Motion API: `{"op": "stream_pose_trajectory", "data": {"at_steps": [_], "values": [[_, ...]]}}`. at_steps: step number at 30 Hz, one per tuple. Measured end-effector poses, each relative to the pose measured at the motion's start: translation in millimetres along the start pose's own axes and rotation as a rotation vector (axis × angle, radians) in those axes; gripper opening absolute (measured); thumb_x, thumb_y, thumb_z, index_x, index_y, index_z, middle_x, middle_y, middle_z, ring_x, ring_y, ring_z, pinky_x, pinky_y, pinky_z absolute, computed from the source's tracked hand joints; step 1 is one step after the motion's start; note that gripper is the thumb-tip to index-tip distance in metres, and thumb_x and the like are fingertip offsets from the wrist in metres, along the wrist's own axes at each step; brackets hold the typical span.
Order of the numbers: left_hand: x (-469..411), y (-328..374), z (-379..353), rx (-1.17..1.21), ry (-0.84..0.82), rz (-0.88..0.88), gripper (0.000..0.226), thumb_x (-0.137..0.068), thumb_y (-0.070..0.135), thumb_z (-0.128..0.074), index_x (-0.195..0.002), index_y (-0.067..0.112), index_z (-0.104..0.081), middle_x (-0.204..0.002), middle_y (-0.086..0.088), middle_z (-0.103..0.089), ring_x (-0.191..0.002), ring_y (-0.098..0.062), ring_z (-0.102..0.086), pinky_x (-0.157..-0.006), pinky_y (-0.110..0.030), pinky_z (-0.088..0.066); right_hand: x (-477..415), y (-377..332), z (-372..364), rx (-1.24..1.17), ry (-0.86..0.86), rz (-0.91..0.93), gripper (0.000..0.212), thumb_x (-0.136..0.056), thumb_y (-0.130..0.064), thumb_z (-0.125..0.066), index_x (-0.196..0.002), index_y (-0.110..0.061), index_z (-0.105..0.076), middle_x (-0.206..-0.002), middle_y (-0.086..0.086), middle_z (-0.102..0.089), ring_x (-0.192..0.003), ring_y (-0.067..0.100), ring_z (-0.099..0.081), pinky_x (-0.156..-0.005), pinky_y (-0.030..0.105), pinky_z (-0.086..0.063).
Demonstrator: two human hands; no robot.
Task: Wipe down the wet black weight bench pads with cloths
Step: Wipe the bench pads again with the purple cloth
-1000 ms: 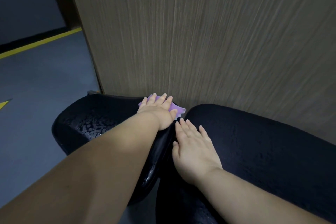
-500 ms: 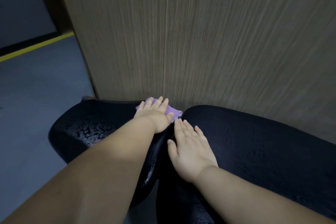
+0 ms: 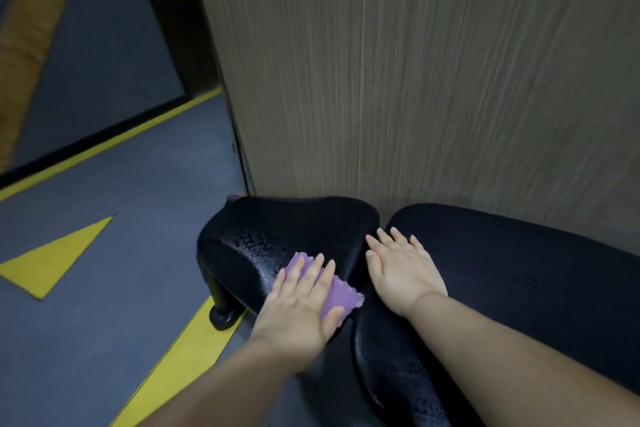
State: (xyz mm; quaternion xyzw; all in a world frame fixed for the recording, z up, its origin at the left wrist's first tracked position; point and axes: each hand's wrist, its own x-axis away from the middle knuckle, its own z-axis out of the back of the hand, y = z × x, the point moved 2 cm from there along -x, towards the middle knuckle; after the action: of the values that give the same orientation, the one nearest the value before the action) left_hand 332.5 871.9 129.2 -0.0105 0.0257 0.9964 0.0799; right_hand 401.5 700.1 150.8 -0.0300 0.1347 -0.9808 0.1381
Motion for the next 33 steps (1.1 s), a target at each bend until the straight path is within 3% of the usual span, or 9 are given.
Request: {"op": "stream_pose_trajectory", "data": {"at_steps": [3,6,11,15,18,20,22,27,33], "values": [[23,-9,-12,-0.003,-0.008,0.037,0.074,-0.086,0.060,-0.028,-0.145,0.018,-0.044,-0.152,0.002,-0.038,-0.143,-0.022,-0.028,-0.114,-0.034,-0.013,5,-2,0,0.047,-0.028,0.009,0.053,-0.102,-0.039,-0.014,-0.152,-0.024,-0.021,-0.160,-0.005,-0.012,-0.148,0.014,-0.001,-0.120,0.036,0.001],[37,-18,-23,-0.015,0.021,0.027,0.069,-0.086,0.056,-0.037,-0.141,0.015,-0.045,-0.143,-0.001,-0.052,-0.143,-0.020,-0.020,-0.112,-0.035,-0.011,9,-5,-1,0.099,-0.052,0.010,0.055,-0.102,-0.039,-0.014,-0.153,-0.019,-0.017,-0.161,-0.003,-0.009,-0.148,0.016,0.001,-0.120,0.038,0.001],[38,-21,-24,-0.004,0.072,0.058,0.084,-0.082,0.057,-0.039,-0.154,0.016,-0.023,-0.147,0.000,-0.045,-0.150,-0.017,0.004,-0.113,-0.036,-0.010,9,-10,-4,0.134,-0.096,-0.012,0.058,-0.102,-0.044,-0.012,-0.154,-0.017,-0.010,-0.162,0.000,-0.003,-0.148,0.020,0.004,-0.120,0.044,0.003],[29,-18,-26,0.011,0.055,0.052,0.072,-0.084,0.058,-0.038,-0.143,0.015,-0.039,-0.146,0.003,-0.046,-0.150,-0.019,0.000,-0.112,-0.037,-0.011,0,-12,-4,0.078,-0.131,-0.073,0.062,-0.100,-0.050,-0.010,-0.154,-0.019,-0.007,-0.162,-0.001,0.002,-0.148,0.019,0.011,-0.118,0.047,0.008],[25,-18,-23,0.023,-0.018,0.110,0.072,-0.096,0.062,-0.015,-0.146,0.016,-0.038,-0.151,0.002,-0.041,-0.147,-0.020,-0.011,-0.113,-0.036,-0.007,-12,-20,-2,-0.076,-0.175,-0.169,0.064,-0.100,-0.052,-0.008,-0.154,-0.019,-0.010,-0.161,-0.003,-0.002,-0.147,0.021,0.014,-0.116,0.050,0.014],[18,-13,-15,0.077,0.051,0.067,0.090,-0.082,0.071,0.016,-0.153,0.021,-0.006,-0.161,0.005,-0.002,-0.146,-0.017,0.023,-0.113,-0.030,0.015,-17,-25,-4,-0.091,-0.158,-0.205,0.064,-0.099,-0.053,-0.008,-0.154,-0.019,-0.010,-0.162,-0.003,-0.004,-0.147,0.022,0.015,-0.115,0.052,0.015],[8,-9,-6,0.112,-0.019,0.085,0.098,-0.060,0.079,0.030,-0.143,0.028,0.023,-0.149,0.013,0.031,-0.129,-0.011,0.047,-0.106,-0.027,0.032,-19,-29,-7,-0.060,-0.129,-0.216,0.066,-0.098,-0.055,-0.007,-0.154,-0.019,-0.008,-0.162,-0.001,-0.003,-0.147,0.024,0.015,-0.115,0.053,0.015],[-31,-9,13,0.100,-0.179,0.128,0.073,-0.099,0.061,-0.018,-0.153,0.025,0.016,-0.152,0.011,0.032,-0.139,-0.013,0.035,-0.117,-0.038,0.020,-25,-31,-9,-0.044,-0.103,-0.229,0.077,-0.092,-0.066,-0.004,-0.154,-0.020,-0.007,-0.162,0.002,-0.003,-0.147,0.024,0.015,-0.115,0.053,0.013],[-85,-23,19,0.073,-0.253,0.148,0.069,-0.101,0.055,-0.017,-0.154,0.023,0.013,-0.160,0.004,0.023,-0.145,-0.020,0.027,-0.119,-0.042,0.016,-26,-33,-14,-0.010,-0.017,-0.164,0.080,-0.092,-0.065,-0.002,-0.154,-0.014,-0.007,-0.161,0.002,-0.002,-0.148,0.018,0.010,-0.119,0.045,0.010]]}}
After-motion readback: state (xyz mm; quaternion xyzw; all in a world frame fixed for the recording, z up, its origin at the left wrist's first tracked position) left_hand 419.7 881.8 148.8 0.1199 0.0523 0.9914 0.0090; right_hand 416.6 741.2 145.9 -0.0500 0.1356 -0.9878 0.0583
